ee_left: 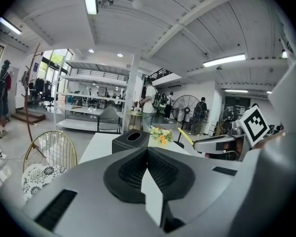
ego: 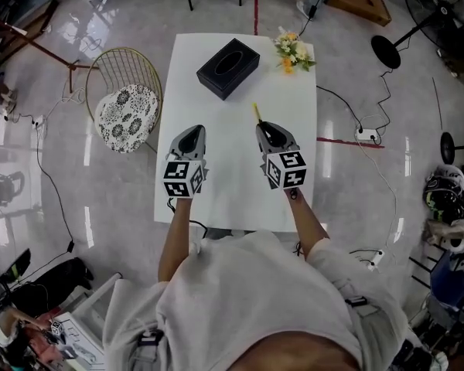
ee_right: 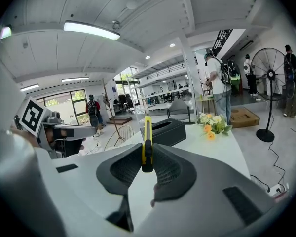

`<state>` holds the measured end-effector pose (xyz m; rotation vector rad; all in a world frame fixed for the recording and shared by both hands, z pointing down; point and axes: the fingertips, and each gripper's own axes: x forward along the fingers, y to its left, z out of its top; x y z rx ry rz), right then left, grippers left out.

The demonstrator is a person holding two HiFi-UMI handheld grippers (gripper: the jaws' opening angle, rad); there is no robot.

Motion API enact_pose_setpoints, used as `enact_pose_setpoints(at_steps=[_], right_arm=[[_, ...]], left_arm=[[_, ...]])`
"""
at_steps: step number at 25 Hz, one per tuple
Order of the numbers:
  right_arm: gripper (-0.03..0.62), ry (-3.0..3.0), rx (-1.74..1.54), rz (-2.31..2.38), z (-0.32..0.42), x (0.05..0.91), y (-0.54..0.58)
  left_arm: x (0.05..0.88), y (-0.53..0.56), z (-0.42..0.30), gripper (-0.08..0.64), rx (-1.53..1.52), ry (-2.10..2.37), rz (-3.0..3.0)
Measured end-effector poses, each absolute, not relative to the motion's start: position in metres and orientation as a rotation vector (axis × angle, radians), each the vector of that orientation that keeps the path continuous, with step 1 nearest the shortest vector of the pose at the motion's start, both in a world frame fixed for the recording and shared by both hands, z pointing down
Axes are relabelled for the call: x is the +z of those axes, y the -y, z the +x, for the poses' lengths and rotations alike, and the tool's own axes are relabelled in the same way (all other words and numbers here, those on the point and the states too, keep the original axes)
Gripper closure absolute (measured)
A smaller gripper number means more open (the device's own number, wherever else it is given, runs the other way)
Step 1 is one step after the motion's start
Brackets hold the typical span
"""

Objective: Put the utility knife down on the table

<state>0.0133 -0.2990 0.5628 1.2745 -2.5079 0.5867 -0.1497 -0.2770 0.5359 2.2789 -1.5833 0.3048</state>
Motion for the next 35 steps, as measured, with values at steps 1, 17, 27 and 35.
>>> enact_pose_setpoints(at_steps=[1,17,27,35], right_arm=[[0.509,2.504,0.591,1.272,0.011,0.565,0.298],[0.509,2.393,0.694,1.208,0.004,0.622,0.268],[0.509,2.364,0.714,1.160,0.000,0.642,0.254],[0.509,2.334,0.705,1.118,-0.010,0.663,0.265]], left_arm=[[0.538,0.277,-0.152,0.540,0.306,1.582,2.277],[0.587,0.256,-0.163,0.540,0.317,1.540,2.174],[0.609,0.233,-0.163,0.540,0.332,1.523,2.125],[0.619,0.225,-0.165,0.540,0.333,1.518,2.098]])
